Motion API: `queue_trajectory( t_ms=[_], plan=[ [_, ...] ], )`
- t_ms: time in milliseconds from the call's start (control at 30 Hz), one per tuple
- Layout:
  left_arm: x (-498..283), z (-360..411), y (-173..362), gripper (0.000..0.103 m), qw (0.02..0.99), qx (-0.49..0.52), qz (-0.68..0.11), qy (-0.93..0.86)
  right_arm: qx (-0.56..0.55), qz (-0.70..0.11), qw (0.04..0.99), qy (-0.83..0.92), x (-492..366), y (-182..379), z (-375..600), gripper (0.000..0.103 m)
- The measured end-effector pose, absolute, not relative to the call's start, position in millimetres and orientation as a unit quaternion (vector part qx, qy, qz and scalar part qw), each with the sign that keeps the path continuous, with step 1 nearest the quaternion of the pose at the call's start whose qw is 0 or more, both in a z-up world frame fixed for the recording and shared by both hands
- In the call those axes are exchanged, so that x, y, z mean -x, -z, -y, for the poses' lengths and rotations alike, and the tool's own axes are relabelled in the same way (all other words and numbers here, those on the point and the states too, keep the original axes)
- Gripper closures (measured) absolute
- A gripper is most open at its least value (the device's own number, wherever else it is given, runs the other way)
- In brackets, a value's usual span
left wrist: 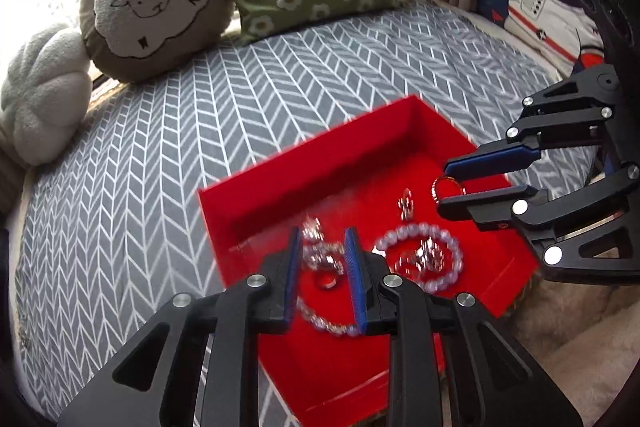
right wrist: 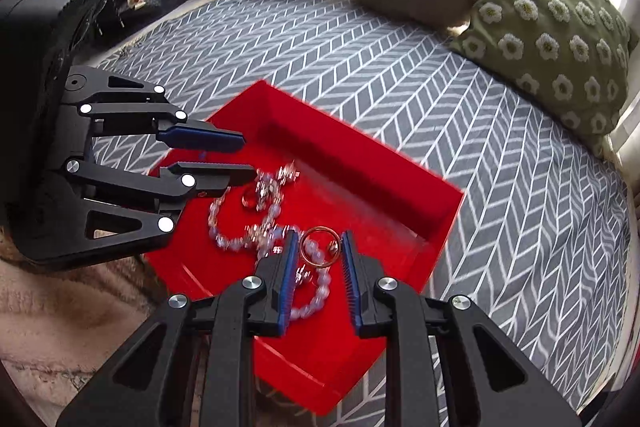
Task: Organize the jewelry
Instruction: 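Carry the copper ring into the red tray and open the right tool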
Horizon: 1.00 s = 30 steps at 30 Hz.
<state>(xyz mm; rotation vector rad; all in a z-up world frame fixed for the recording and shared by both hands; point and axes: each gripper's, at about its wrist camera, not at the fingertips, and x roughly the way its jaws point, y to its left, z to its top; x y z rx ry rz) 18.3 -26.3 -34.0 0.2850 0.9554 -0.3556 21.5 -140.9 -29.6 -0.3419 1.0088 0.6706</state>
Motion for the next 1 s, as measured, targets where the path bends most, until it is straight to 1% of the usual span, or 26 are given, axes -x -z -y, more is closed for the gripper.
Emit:
queue_trajectory(
  t_ms=[367,600,633,733,800,833,867,900,933,967,1000],
  plan=[
    [-5,32,61,0.082,0.843,-0.157,-0.486,0.169,0.162,-0.512,0.784,-0.312,-19,62,138,0.081],
    [-5,35,66,0.081,0.839,-0.166,-0.490,0.168,0.163,-0.520,0.776,-0.317,-20,67,135,0.081],
    [-5,35,66,0.076,0.838,-0.167,-0.491,0.168,0.162,-0.521,0.776,-0.316,-20,67,135,0.081],
    [-5,33,65,0.048,0.843,-0.165,-0.485,0.165,0.154,-0.524,0.774,-0.321,-19,66,138,0.081],
    [-4,32,61,0.037,0.845,-0.158,-0.482,0.168,0.156,-0.521,0.776,-0.319,-18,65,138,0.081],
    [-3,31,58,0.029,0.849,-0.153,-0.478,0.168,0.158,-0.519,0.777,-0.318,-18,64,139,0.081],
    [-2,31,55,0.025,0.850,-0.152,-0.475,0.170,0.158,-0.518,0.779,-0.316,-17,63,139,0.080],
    [-2,30,54,0.024,0.852,-0.152,-0.472,0.168,0.158,-0.515,0.782,-0.314,-17,61,141,0.080],
    [-1,29,51,0.022,0.856,-0.152,-0.467,0.163,0.158,-0.512,0.784,-0.312,-17,59,142,0.072],
    [-1,28,49,0.021,0.858,-0.153,-0.464,0.160,0.158,-0.507,0.789,-0.309,-15,56,144,0.058],
    [0,27,48,0.021,0.859,-0.151,-0.462,0.160,0.157,-0.501,0.794,-0.307,-15,54,145,0.053]
  ],
)
